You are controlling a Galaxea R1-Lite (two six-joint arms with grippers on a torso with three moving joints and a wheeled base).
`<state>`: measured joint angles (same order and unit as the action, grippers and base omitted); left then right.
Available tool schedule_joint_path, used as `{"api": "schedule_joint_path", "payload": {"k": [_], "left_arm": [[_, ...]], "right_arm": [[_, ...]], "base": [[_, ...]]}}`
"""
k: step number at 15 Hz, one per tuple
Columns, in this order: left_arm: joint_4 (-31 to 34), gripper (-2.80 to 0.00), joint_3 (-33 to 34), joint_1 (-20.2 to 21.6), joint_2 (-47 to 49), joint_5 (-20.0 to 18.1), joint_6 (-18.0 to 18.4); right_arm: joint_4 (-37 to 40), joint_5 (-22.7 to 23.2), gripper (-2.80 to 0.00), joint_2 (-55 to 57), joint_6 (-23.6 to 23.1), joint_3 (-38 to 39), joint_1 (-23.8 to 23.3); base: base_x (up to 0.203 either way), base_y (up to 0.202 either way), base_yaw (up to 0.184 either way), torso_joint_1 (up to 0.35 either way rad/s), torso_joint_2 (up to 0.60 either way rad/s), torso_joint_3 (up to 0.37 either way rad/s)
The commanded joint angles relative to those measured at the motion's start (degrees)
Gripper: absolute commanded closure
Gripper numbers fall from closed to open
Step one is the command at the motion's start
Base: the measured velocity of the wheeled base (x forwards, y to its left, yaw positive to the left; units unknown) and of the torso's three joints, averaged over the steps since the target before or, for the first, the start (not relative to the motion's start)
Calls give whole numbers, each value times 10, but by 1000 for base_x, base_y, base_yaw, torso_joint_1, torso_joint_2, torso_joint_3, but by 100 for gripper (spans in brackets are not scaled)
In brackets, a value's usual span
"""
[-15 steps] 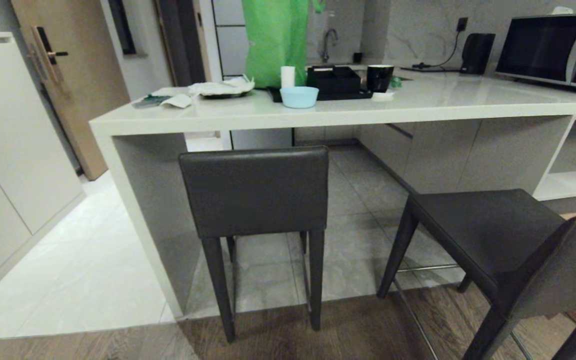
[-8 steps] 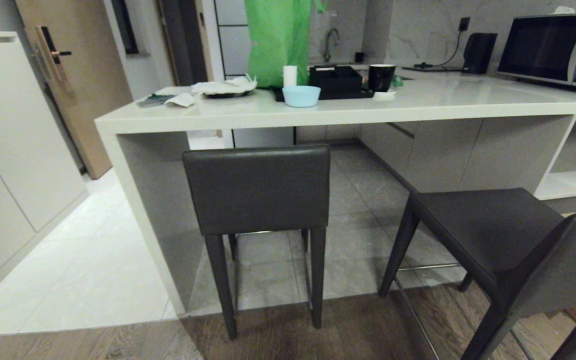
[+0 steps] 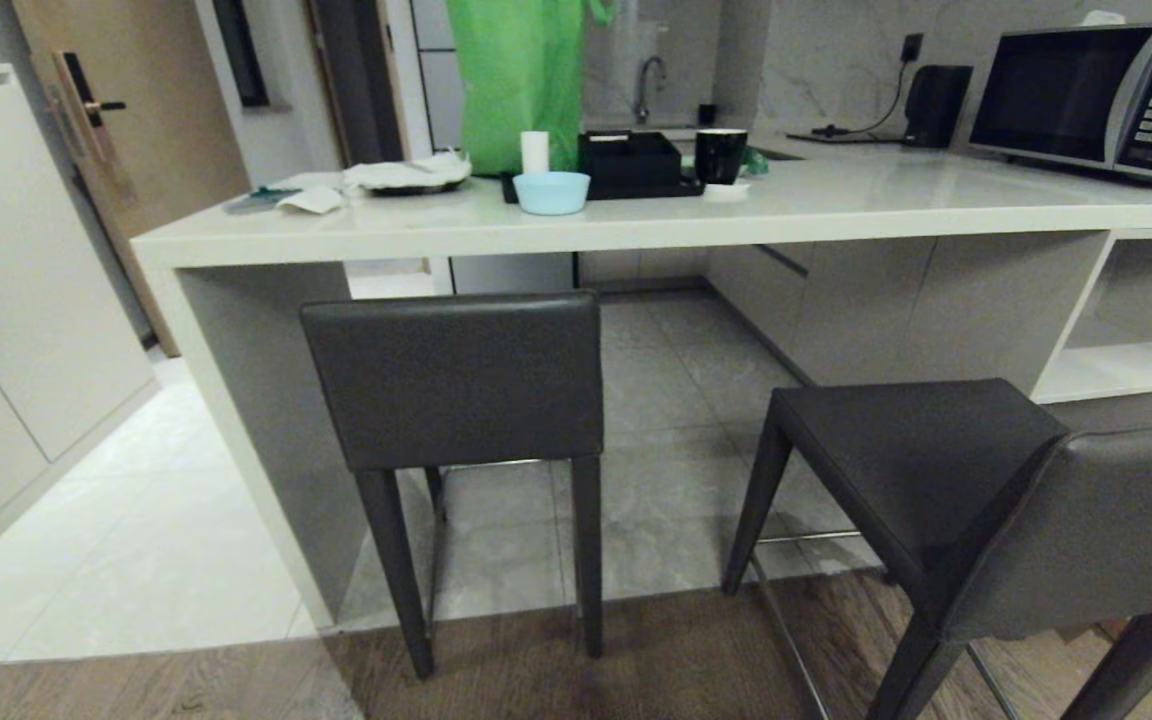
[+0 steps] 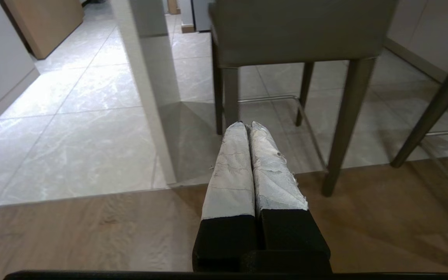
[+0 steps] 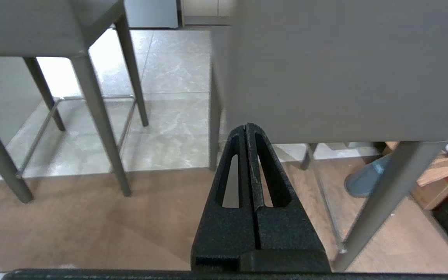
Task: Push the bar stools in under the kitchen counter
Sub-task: Push the gray chair back under the dining table
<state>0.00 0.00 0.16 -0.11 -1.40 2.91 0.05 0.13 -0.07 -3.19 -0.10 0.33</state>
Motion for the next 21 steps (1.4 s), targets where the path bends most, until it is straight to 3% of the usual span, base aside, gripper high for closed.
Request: {"api": "schedule_joint_path", "payload": {"k": [1,21], "left_arm": [[0,0,2,0,1,0,0],[-1,0,2,0,1,0,0]], "right_arm": [[0,1,0,1,-1,0,0],[0,1,0,1,-3,0,0]], "base": [[0,-194,3,-2,2,2],[0,-194,1,3,1,2]]}}
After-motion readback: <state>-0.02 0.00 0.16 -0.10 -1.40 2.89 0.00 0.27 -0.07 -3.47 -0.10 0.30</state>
